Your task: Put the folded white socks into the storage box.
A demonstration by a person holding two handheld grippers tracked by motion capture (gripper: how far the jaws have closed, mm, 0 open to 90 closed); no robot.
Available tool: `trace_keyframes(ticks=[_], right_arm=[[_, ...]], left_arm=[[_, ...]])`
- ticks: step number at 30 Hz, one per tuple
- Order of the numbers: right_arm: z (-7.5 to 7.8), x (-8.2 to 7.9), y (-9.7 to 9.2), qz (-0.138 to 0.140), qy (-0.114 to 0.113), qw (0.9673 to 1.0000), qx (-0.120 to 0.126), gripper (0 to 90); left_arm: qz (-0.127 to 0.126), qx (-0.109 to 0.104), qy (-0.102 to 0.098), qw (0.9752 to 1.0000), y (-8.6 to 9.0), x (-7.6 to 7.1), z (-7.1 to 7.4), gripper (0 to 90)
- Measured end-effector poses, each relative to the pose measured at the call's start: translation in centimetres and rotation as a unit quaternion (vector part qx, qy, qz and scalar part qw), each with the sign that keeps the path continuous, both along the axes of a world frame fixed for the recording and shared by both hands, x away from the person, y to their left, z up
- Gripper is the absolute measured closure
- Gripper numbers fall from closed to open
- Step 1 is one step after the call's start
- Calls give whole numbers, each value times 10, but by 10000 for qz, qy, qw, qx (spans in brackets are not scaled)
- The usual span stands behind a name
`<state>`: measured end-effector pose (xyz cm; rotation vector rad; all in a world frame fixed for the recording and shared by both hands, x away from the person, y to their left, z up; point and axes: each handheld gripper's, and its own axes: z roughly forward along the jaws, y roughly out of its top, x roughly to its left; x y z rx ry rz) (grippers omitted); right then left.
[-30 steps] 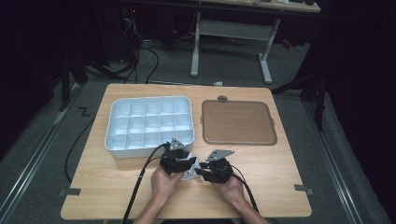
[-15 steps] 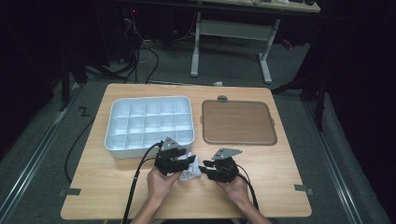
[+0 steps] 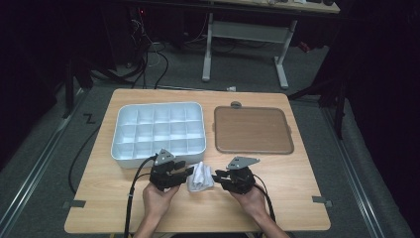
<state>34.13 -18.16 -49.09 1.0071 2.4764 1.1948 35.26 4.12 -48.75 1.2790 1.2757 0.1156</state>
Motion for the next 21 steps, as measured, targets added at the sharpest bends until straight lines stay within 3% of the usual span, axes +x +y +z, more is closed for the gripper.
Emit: trace_keyframes(ticks=[11, 21], right_arm=[[12, 1, 5, 100, -94, 9999, 60, 739], [14, -2, 20, 336, -153, 9993, -9, 737]], left_arm=[[-191, 140, 8, 9997, -19, -6, -14, 522], [-242, 497, 8, 9985, -34, -7, -28, 517]])
